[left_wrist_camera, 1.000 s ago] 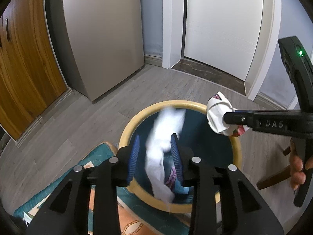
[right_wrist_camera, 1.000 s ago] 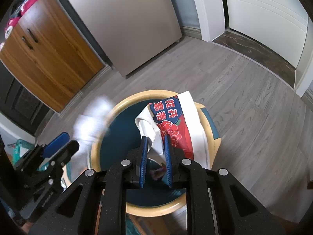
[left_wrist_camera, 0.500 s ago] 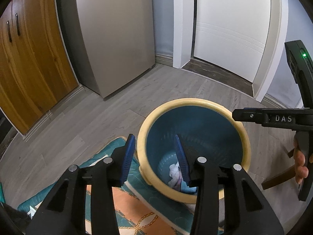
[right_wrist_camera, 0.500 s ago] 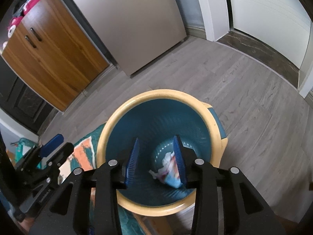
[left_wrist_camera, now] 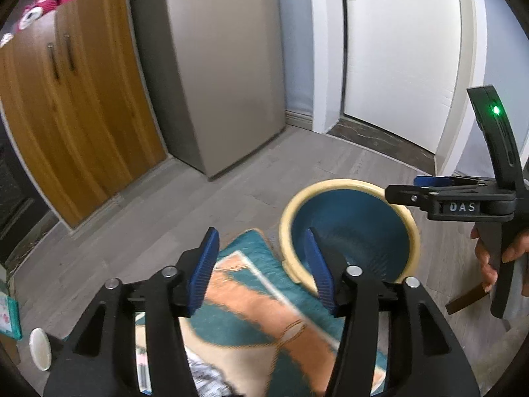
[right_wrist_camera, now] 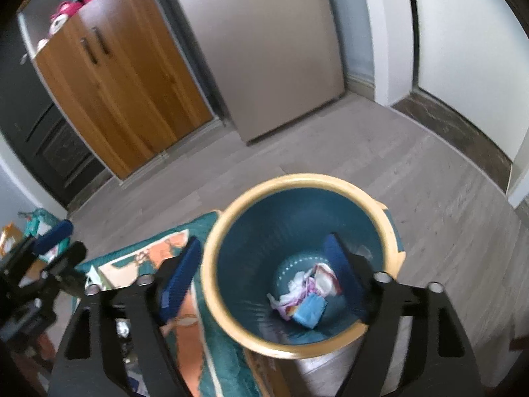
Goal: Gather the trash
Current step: 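Move both open tools back over the mat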
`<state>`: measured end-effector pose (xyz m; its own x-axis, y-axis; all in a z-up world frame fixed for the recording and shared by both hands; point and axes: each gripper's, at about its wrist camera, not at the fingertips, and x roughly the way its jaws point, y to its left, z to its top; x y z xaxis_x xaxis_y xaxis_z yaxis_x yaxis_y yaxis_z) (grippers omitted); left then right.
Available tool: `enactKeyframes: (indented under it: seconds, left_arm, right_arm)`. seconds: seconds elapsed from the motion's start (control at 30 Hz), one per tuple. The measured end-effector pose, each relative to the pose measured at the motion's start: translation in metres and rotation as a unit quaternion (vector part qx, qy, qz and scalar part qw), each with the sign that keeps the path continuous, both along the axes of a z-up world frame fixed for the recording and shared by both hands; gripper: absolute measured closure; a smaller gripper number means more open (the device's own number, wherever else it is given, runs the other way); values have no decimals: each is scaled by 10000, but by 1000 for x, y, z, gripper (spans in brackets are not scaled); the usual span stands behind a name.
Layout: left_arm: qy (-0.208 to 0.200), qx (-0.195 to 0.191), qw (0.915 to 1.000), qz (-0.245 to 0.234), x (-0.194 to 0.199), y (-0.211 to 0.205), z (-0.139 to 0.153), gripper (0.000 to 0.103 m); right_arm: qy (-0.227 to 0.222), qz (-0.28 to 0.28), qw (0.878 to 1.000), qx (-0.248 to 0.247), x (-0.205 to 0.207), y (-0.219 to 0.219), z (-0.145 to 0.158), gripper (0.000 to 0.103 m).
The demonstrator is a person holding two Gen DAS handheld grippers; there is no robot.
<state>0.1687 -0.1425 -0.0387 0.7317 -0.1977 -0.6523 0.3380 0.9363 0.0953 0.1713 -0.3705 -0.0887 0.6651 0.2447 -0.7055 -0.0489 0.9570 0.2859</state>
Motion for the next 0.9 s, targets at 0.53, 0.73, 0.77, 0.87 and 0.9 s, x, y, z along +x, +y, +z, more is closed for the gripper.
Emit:
enactKeyframes:
  seconds: [0.53, 0.73, 0.77, 0.87, 0.9]
  left_arm:
    - [-272, -157, 9915, 1263, -57, 118, 18, 10]
    - [-287, -315, 9866, 1578, -65, 152, 18, 9]
    - [-289, -349, 9856, 1627, -66, 158, 18, 9]
    - [-279, -388, 9835, 1745, -70, 173, 16, 8]
    - [-282, -378, 9830, 1774, -71, 176, 15, 8]
  right_arm:
    - [-640, 401, 9971, -82, -47, 66, 39, 5]
    - [-728, 746, 9936, -424, -55, 102, 39, 5]
    - [-738, 810, 9928, -478, -56, 108, 38, 5]
    - [-721, 950, 9908, -633, -57, 122, 34, 5]
    - [-712, 984, 9904, -666, -57, 125, 32, 5]
